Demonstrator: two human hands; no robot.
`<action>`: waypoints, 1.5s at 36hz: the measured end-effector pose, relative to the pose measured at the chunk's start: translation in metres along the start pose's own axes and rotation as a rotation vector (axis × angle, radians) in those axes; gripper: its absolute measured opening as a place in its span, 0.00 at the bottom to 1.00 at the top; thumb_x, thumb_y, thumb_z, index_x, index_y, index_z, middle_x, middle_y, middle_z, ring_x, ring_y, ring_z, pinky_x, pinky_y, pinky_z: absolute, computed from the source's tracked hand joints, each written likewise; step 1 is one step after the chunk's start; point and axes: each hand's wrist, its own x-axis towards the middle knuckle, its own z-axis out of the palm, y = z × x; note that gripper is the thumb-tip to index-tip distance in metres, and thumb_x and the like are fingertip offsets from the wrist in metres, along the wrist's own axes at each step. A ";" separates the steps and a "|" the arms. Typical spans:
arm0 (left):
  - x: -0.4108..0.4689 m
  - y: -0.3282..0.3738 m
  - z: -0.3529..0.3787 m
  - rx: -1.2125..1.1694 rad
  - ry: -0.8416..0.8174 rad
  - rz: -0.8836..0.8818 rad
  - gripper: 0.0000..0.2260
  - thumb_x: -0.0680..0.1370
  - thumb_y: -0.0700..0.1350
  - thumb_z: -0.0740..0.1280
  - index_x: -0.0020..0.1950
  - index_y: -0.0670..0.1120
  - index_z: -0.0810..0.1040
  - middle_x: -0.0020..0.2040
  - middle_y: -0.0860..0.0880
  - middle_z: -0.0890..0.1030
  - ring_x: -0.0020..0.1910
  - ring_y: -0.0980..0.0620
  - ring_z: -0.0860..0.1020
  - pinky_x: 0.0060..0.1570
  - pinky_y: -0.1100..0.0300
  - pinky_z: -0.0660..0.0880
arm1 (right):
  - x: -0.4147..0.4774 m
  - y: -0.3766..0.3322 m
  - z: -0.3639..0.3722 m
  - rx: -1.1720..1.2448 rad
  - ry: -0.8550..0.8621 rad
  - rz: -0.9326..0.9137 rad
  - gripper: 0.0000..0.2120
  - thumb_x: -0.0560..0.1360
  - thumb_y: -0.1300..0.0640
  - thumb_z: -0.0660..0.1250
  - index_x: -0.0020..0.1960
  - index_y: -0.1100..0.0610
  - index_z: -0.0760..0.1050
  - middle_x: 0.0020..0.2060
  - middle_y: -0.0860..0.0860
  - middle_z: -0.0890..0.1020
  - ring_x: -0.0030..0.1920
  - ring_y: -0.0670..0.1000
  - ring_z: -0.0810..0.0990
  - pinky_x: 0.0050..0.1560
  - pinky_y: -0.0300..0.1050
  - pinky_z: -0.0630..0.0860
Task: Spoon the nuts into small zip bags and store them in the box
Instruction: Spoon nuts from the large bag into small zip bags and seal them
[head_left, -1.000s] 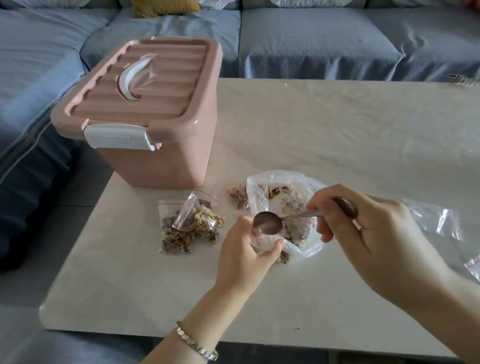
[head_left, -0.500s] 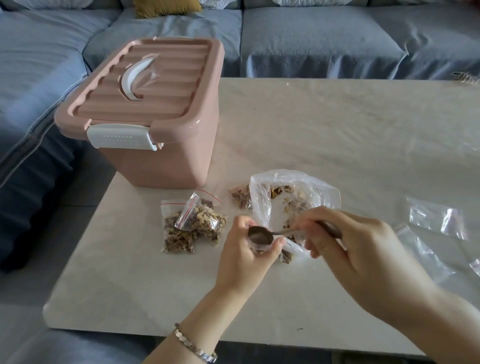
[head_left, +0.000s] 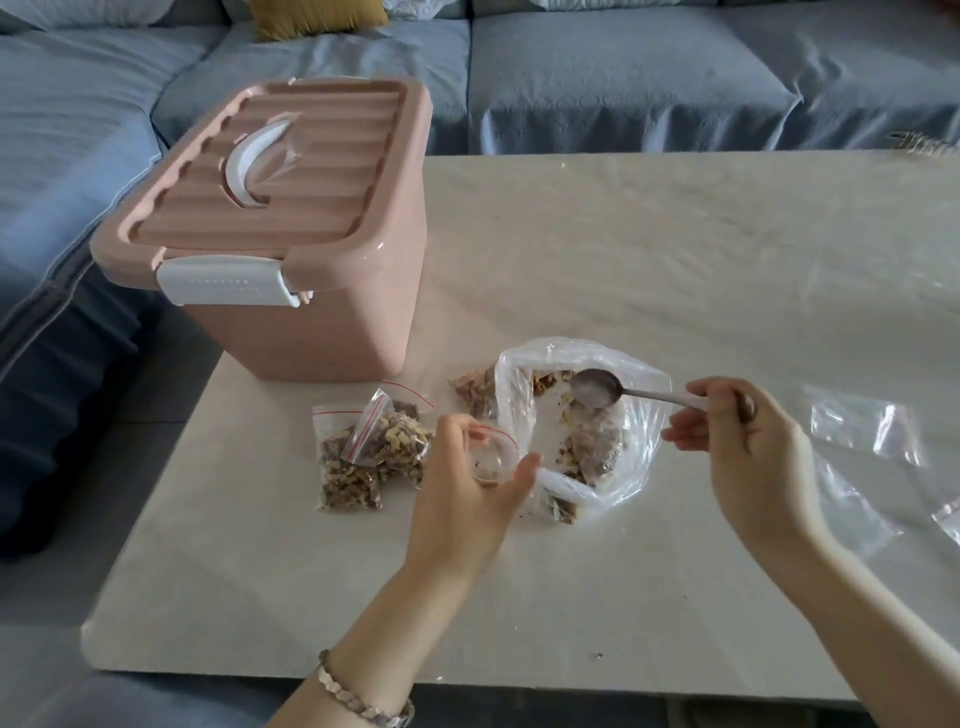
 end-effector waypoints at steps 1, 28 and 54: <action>0.000 -0.001 0.000 0.009 0.005 0.011 0.16 0.70 0.52 0.73 0.45 0.57 0.65 0.47 0.61 0.74 0.50 0.68 0.72 0.46 0.75 0.66 | 0.000 0.003 0.005 0.021 0.011 0.032 0.12 0.81 0.58 0.55 0.44 0.49 0.74 0.33 0.50 0.82 0.35 0.47 0.82 0.42 0.43 0.79; -0.006 -0.013 0.002 -0.037 -0.040 0.002 0.19 0.66 0.62 0.71 0.48 0.56 0.68 0.49 0.57 0.75 0.52 0.68 0.72 0.47 0.78 0.64 | -0.013 0.001 0.000 0.442 -0.041 0.434 0.14 0.81 0.59 0.53 0.44 0.62 0.74 0.25 0.53 0.81 0.28 0.51 0.82 0.29 0.37 0.78; -0.009 -0.013 0.016 0.009 0.007 0.112 0.18 0.65 0.60 0.66 0.45 0.51 0.67 0.40 0.57 0.72 0.39 0.57 0.73 0.38 0.70 0.68 | -0.026 -0.093 -0.013 -0.195 -0.401 -0.329 0.14 0.74 0.44 0.52 0.40 0.47 0.74 0.33 0.45 0.79 0.31 0.46 0.78 0.33 0.38 0.73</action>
